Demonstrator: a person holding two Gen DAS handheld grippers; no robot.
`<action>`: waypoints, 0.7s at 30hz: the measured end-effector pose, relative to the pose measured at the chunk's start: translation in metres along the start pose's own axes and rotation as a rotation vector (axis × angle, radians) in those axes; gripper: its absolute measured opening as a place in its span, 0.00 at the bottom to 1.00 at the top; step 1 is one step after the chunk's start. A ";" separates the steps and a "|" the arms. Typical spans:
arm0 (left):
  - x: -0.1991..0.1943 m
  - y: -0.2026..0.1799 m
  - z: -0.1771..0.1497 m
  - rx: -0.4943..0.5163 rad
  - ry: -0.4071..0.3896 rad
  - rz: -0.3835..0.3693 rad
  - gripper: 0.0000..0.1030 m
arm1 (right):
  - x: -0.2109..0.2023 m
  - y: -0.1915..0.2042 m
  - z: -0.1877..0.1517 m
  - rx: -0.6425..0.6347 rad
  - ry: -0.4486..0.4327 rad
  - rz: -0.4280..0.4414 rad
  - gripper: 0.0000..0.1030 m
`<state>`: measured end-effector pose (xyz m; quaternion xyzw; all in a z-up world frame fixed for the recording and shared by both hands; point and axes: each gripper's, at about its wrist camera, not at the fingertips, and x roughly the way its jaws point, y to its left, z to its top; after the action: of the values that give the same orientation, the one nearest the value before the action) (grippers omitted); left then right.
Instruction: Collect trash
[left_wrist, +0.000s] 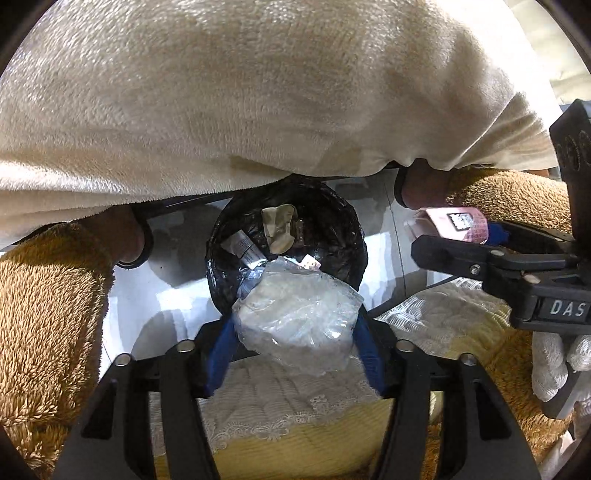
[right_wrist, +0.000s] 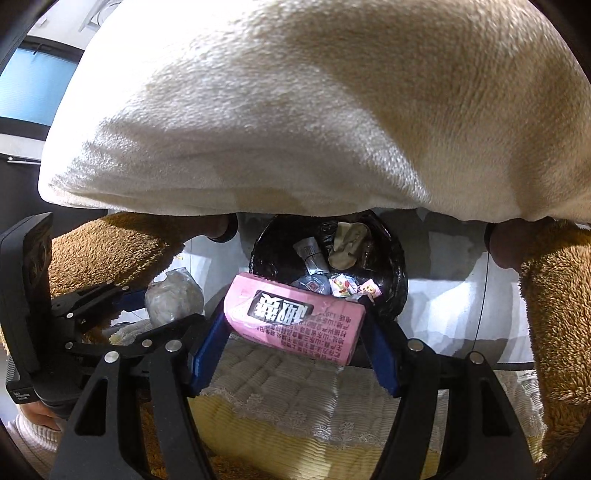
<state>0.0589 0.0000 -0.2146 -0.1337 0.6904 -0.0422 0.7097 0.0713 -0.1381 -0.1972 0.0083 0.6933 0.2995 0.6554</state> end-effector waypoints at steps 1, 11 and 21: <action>0.001 -0.002 -0.001 0.010 0.006 0.008 0.77 | -0.001 -0.001 0.000 0.007 -0.006 0.002 0.74; -0.008 -0.006 -0.001 0.038 -0.030 0.035 0.78 | -0.011 0.000 0.000 0.005 -0.038 0.008 0.79; -0.041 -0.004 -0.008 0.039 -0.177 0.027 0.78 | -0.037 0.006 -0.001 -0.038 -0.131 0.003 0.79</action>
<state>0.0502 0.0049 -0.1734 -0.1140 0.6257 -0.0341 0.7709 0.0737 -0.1484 -0.1609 0.0167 0.6430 0.3125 0.6990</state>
